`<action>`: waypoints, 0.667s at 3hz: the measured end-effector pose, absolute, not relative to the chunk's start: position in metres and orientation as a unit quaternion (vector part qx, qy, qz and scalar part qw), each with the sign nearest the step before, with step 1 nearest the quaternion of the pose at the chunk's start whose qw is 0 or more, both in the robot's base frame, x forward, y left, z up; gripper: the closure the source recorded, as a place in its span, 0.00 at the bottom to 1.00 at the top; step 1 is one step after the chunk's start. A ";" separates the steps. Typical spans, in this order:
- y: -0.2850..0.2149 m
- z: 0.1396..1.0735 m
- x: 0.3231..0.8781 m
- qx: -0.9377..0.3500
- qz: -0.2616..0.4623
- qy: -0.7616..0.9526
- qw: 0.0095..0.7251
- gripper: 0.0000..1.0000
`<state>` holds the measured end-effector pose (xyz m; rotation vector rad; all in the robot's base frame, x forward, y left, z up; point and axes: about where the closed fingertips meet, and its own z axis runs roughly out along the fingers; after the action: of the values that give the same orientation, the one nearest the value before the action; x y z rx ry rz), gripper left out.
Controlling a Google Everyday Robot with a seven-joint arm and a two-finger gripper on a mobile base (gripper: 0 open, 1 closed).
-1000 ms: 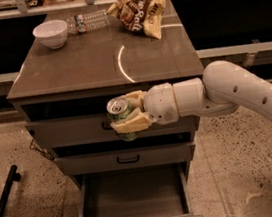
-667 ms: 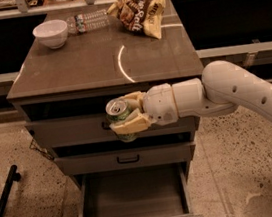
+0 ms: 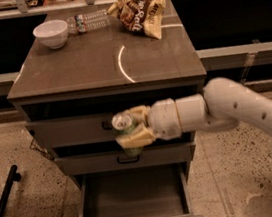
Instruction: Place green can into bottom drawer
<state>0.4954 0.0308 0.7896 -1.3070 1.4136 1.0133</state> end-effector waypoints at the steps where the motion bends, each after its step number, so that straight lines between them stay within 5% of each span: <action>1: 0.015 0.715 0.471 -0.511 0.445 0.581 0.451 1.00; 2: 0.018 0.647 0.452 -0.497 0.478 0.569 0.448 1.00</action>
Offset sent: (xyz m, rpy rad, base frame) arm -0.0613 -0.0164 -0.2131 0.1322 0.1294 0.0593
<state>0.4517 0.0179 0.6470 -1.2290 1.4091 1.1821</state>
